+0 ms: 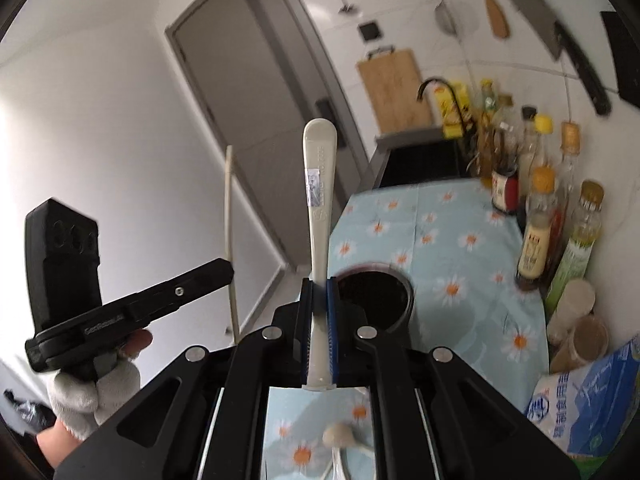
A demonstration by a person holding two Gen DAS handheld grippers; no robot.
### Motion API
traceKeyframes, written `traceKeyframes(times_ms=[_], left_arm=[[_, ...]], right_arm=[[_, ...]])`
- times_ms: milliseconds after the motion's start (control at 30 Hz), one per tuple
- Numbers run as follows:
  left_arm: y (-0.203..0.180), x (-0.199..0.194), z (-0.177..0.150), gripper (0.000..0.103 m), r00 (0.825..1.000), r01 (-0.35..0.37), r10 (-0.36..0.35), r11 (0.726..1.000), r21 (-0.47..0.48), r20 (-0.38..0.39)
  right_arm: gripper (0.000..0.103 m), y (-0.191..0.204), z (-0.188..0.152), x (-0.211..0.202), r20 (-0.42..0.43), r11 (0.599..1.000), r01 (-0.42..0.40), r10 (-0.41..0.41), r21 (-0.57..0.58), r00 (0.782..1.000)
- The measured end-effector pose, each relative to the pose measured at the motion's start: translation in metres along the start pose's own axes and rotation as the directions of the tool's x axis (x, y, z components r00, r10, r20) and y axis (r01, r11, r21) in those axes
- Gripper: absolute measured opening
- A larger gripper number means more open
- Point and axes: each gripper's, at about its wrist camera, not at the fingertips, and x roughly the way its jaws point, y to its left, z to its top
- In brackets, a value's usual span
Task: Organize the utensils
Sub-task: 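Carry the spoon and chopstick in both grippers over the black holder, then open both grippers over the black holder, dropping spoon and chopstick inside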
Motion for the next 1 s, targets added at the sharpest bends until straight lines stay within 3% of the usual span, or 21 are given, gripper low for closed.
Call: traceKeyframes(times_ms=[133,467,733,1000], left_arm=[[-0.001,-0.001,0.013,0.004,0.996,0.022,-0.024,0.999,0.024,0.083],[0.000,0.011,0.029,0.004,0.973,0.020,-0.034,0.998,0.065,0.227],[0.009,0.038,0.018,0.004,0.969,-0.014,-0.009,0.996,0.091,0.247],[0.027,0.068,-0.007,0.004,0.979,-0.036,0.024,0.998,0.054,0.202]], right_arm=[[0.008,-0.008,0.013,0.006,0.061,0.998,-0.038,0.035,0.049,0.998],[0.008,-0.017,0.030,0.030,0.147,0.999,-0.026,0.019,0.047,0.989],[0.008,-0.043,0.021,0.059,0.124,0.995,0.011,-0.023,0.097,0.992],[0.008,-0.058,0.006,0.080,0.077,0.993,0.014,-0.024,0.120,0.997]])
